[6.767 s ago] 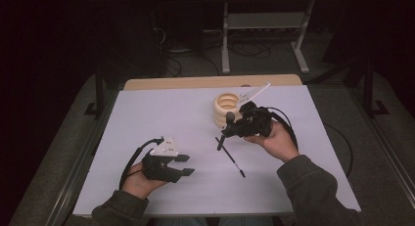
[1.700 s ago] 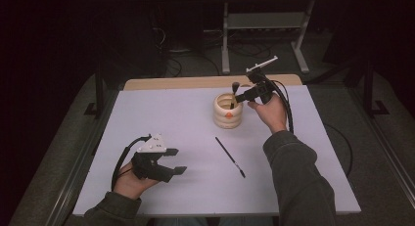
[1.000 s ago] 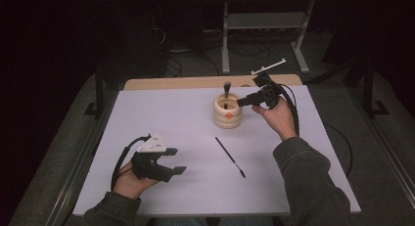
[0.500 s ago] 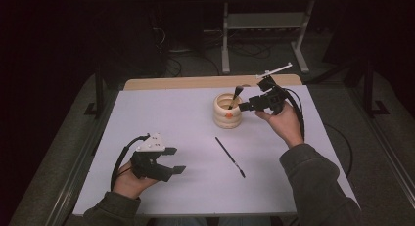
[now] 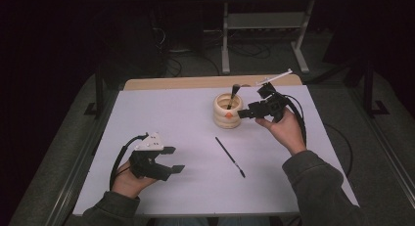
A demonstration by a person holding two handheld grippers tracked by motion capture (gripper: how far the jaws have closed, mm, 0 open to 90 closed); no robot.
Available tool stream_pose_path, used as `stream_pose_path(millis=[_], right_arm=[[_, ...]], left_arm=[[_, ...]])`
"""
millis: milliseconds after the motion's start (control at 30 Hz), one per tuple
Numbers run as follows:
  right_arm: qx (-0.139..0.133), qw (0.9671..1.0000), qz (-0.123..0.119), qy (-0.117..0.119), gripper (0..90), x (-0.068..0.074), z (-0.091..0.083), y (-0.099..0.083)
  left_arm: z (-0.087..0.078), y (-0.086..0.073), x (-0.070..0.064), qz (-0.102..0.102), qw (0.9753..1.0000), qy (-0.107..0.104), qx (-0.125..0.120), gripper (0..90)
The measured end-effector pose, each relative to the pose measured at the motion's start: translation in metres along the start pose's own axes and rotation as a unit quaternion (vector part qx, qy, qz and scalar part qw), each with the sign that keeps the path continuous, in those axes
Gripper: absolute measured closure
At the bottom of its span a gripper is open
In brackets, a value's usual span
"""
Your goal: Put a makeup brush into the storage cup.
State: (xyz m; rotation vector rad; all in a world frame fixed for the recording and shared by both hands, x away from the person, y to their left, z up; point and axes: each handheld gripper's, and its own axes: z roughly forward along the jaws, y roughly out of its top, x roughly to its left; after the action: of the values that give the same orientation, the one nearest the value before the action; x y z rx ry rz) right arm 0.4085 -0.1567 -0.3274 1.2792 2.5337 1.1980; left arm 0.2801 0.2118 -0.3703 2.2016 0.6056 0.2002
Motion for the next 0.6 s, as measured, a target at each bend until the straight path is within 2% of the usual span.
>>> stream_pose_path(millis=[333,367,467,600], right_arm=[[-0.001,0.9999,-0.011,0.003,34.1,0.007,0.0,-0.009],[0.002,1.0,-0.003,0.004,34.0,0.007,0.0,-0.01],[0.0,1.0,-0.001,0.007,33.6,0.008,-0.001,-0.013],[0.004,1.0,-0.008,0.005,32.7,0.01,-0.001,-0.014]], left_arm=[[-0.002,0.0,-0.001,0.0,1.0,0.001,-0.003,29.5],[-0.002,0.001,-0.001,0.0,1.0,0.001,-0.005,29.6],[-0.002,0.001,-0.001,0.001,1.0,0.002,-0.007,29.5],[-0.002,0.001,-0.001,0.0,1.0,0.001,-0.006,29.5]])
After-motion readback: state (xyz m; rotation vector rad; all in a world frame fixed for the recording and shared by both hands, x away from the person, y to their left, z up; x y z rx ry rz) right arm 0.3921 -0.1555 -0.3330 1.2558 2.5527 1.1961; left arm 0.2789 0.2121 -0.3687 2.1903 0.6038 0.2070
